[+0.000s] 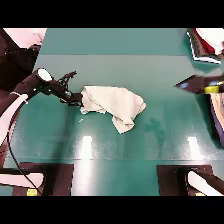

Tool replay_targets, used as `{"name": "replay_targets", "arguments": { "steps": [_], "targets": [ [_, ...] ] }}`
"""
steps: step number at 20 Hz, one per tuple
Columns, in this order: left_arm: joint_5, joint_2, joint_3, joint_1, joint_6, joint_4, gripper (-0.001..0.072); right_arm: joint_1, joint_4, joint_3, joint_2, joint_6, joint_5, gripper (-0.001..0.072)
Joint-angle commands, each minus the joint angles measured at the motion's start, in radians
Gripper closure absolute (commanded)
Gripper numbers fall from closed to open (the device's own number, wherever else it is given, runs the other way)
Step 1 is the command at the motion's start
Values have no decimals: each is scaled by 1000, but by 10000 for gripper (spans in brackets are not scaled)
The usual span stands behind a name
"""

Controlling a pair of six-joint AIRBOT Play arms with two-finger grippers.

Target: Fold the shirts.

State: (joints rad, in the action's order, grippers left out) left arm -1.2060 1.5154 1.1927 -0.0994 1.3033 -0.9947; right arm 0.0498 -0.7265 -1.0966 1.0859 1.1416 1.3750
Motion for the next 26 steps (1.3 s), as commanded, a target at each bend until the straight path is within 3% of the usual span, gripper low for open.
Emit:
{"name": "replay_targets", "arguments": {
  "steps": [1, 5, 12, 13, 15, 16, 21, 26],
  "targets": [
    [20, -72, 32, 0, -3, -6, 681, -223, 0, 166, 0, 16, -94, 196],
    [16, -147, 39, 0, -3, -9, 681, -484, 0, 340, 13, 18, -359, 196],
    [-18, -162, 39, 0, -3, -8, 680, -652, 0, 367, 209, 18, -445, 201],
    [-21, -162, 39, 0, -3, -8, 681, -653, 1, 367, 223, 18, -468, 253],
    [-29, -162, 40, 0, -2, -8, 681, -649, -2, 367, 224, 18, -506, 585],
    [-32, -164, 40, 0, -3, -8, 681, -642, -2, 367, 211, 17, -521, 691],
    [-82, -298, 173, 0, -1, -150, 681, -434, -11, 301, -43, 33, -523, 693],
    [-66, -473, 499, 0, -2, -180, 680, -72, -10, -14, -246, 47, -430, 694]
  ]
}}
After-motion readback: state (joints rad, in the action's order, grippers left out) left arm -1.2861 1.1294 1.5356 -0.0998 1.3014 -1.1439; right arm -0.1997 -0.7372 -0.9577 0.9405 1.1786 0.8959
